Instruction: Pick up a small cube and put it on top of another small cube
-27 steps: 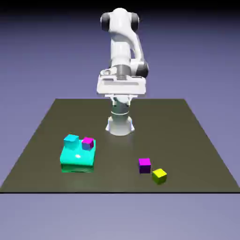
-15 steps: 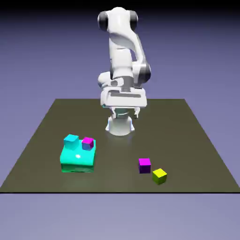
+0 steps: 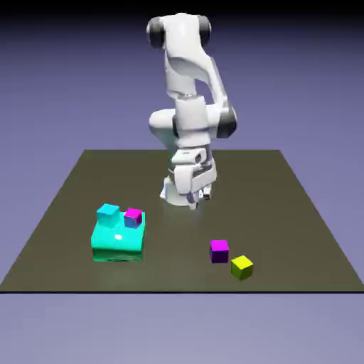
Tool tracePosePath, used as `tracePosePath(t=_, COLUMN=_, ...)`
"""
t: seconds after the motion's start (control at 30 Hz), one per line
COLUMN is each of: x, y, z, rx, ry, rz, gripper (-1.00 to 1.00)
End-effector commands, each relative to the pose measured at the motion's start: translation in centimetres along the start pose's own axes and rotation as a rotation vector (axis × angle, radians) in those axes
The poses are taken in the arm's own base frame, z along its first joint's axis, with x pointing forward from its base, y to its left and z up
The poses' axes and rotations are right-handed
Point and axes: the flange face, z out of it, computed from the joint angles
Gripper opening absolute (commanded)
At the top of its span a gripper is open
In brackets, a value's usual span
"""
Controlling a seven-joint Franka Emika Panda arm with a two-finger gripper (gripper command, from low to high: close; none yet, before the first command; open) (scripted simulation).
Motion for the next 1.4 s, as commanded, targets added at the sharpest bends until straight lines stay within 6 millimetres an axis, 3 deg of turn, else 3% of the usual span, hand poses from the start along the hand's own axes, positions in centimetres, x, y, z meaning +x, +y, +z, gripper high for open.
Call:
tracePosePath(t=0.0, x=0.1, y=-0.1, z=0.5, rx=0.01, ry=-0.017, rz=-0.043, gripper=0.0)
tracePosePath(t=0.73, x=1.3, y=-2.9, z=10.4, rx=0.362, ry=-0.28, rz=-0.97, gripper=0.0)
tracePosePath(t=1.37, x=0.9, y=-6.1, z=17.7, rx=0.825, ry=-0.295, rz=-1.709, gripper=0.0)
